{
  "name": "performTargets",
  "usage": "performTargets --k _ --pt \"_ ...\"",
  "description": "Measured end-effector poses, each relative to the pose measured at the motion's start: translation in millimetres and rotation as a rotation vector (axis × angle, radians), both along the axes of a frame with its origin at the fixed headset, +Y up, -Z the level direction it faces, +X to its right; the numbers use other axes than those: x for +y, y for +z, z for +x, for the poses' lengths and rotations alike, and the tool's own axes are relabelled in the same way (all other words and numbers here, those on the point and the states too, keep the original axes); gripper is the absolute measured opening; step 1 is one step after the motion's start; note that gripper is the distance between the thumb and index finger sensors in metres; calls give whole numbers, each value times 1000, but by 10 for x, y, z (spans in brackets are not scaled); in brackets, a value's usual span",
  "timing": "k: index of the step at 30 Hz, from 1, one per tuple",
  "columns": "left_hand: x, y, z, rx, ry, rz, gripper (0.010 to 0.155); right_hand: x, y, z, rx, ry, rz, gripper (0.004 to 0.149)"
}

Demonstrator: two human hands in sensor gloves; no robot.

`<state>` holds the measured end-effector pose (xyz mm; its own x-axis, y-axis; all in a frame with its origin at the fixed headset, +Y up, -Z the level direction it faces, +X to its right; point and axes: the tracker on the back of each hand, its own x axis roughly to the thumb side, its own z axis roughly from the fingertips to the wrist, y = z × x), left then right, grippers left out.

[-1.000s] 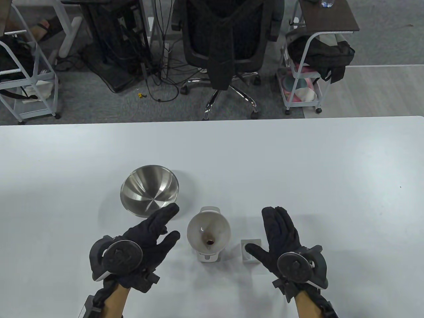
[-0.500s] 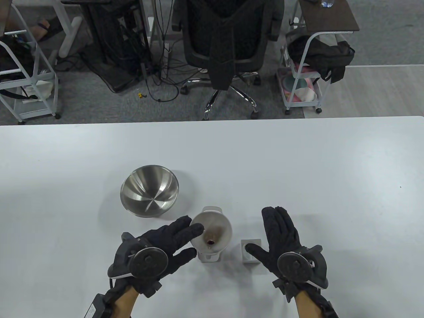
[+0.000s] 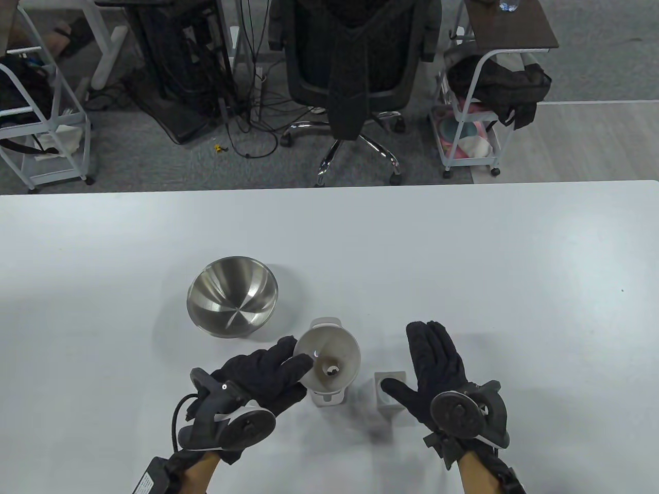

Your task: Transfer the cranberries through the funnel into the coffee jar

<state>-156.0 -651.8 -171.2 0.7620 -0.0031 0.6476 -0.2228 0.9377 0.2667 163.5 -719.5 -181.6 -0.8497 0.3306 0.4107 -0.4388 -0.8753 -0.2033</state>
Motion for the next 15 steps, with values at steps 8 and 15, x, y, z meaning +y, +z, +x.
performTargets --k 8,15 --pt "152 70 -43 6 -8 29 56 0 0 0 0 0 0 100" --pt "303 90 -218 32 59 50 57 -3 -2 -3 -1 0 2 100"
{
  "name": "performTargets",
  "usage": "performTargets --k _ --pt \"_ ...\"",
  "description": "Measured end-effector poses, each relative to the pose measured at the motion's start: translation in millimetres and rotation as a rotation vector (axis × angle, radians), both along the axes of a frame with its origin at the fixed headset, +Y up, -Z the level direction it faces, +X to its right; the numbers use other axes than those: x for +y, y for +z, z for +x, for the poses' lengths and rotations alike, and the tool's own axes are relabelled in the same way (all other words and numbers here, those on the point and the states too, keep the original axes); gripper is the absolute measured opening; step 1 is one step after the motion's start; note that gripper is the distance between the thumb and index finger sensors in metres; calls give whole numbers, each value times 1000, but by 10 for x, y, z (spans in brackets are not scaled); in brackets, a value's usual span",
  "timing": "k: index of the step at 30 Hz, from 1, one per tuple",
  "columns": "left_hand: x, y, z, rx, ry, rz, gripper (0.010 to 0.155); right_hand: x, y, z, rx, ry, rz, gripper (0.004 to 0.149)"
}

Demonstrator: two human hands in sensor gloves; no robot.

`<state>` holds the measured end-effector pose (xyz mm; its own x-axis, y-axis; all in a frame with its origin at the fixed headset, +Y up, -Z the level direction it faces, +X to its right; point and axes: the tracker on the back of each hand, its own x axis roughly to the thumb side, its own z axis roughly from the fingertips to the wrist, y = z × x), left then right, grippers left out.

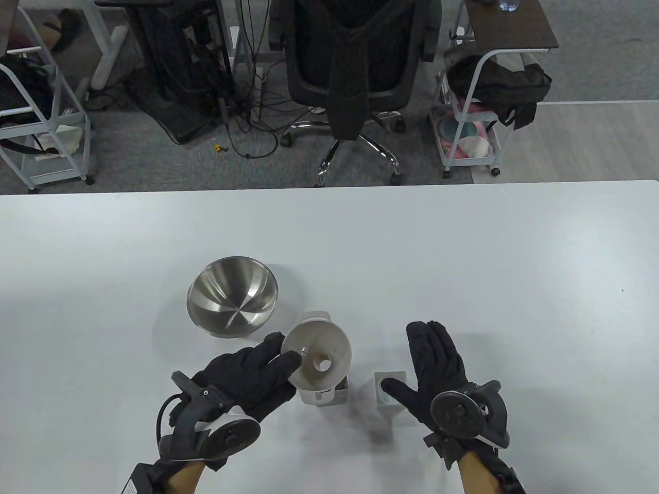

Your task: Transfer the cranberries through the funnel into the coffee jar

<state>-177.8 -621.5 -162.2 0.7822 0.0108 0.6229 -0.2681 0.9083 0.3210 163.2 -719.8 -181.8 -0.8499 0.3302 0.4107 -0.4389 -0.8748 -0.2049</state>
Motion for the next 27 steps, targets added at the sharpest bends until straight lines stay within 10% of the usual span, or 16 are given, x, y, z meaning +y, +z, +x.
performTargets --k 11,27 --pt "38 -375 -547 109 291 -163 56 0 4 10 -2 -4 2 100" --pt "-525 -1086 -1048 442 407 -471 56 1 1 27 -6 -7 -1 100"
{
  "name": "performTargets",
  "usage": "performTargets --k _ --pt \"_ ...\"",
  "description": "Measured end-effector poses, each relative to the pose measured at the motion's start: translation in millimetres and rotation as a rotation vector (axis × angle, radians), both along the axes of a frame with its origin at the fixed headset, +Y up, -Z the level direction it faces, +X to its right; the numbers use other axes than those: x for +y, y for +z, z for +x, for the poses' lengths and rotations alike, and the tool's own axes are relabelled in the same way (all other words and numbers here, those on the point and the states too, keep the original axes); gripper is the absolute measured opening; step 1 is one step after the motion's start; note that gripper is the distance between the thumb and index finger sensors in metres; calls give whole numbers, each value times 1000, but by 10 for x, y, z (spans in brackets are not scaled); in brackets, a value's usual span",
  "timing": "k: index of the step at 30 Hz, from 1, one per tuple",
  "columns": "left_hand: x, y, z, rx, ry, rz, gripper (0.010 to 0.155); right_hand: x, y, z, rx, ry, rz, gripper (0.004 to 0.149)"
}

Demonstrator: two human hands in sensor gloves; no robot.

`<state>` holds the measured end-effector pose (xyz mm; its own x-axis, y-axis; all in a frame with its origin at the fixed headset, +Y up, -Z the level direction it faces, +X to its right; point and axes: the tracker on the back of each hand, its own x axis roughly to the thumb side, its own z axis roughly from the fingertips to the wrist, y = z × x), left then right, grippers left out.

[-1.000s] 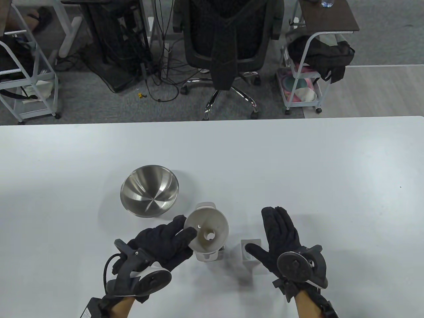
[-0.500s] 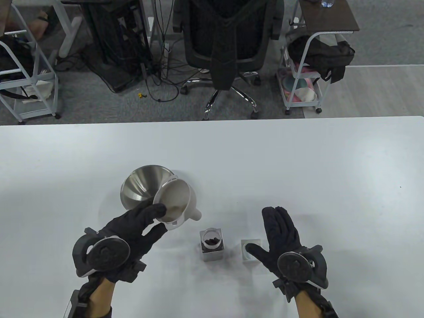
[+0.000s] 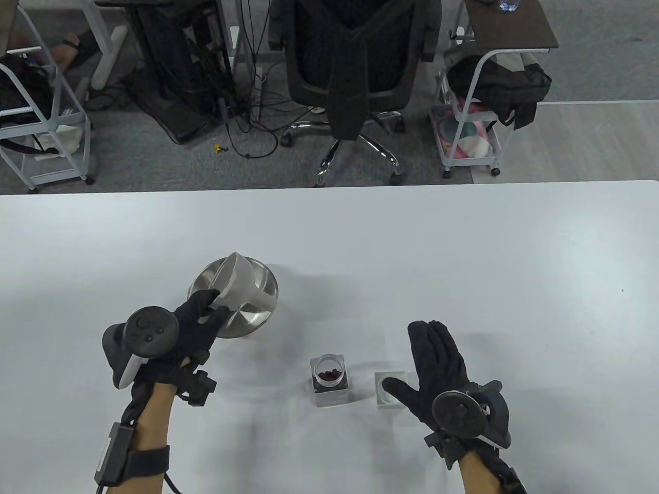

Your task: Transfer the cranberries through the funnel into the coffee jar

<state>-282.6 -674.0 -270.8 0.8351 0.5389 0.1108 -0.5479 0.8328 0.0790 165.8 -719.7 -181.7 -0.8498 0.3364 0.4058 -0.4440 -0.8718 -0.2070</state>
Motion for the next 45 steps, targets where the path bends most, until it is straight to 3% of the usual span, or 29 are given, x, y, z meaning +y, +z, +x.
performTargets --k 17,37,45 --pt "-199 -356 54 107 -135 -246 60 1 1 -2 6 2 1 99" --pt "-359 -394 11 161 -156 -280 65 -6 5 -7 13 0 1 99" --pt "-237 -312 39 176 -209 -161 65 -14 4 -16 16 5 -5 99"
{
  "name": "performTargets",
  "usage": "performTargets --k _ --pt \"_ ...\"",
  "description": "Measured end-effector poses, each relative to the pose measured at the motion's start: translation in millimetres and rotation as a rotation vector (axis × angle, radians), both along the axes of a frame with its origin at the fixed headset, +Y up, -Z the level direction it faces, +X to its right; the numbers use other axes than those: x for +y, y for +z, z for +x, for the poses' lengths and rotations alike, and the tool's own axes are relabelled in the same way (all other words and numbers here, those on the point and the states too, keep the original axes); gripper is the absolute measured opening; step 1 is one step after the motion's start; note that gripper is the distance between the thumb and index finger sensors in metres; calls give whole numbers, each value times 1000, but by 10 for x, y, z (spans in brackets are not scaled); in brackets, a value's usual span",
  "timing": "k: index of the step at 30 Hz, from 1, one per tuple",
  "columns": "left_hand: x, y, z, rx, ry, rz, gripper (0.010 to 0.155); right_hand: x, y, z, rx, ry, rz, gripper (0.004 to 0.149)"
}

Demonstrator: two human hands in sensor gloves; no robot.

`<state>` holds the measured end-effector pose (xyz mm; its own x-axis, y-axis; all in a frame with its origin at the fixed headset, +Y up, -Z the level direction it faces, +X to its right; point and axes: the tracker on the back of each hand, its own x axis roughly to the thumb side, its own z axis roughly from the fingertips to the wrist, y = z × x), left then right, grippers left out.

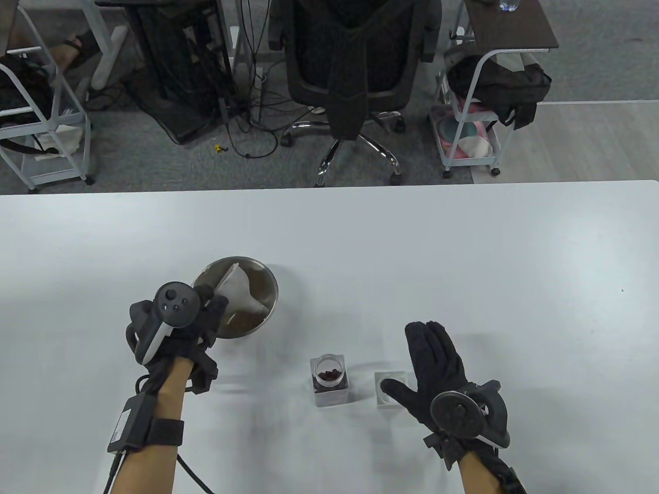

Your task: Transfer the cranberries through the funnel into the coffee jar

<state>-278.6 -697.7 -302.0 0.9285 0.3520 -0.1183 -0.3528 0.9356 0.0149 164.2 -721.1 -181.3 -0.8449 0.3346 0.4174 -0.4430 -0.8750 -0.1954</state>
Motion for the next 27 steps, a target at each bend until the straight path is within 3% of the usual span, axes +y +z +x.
performTargets --k 4,7,10,20,27 --pt "87 74 9 5 -39 62 65 -2 -2 -5 -1 2 -3 99" --pt "160 207 46 41 -51 177 64 -3 -2 -9 -1 3 -5 99" --pt "224 350 140 -7 -27 260 64 -3 -3 -10 -1 4 -5 99" --pt "258 713 621 -392 210 341 80 -9 -9 -19 -5 11 -15 99" --pt "103 892 959 -601 324 242 98 -4 -11 -16 -7 7 -13 99"
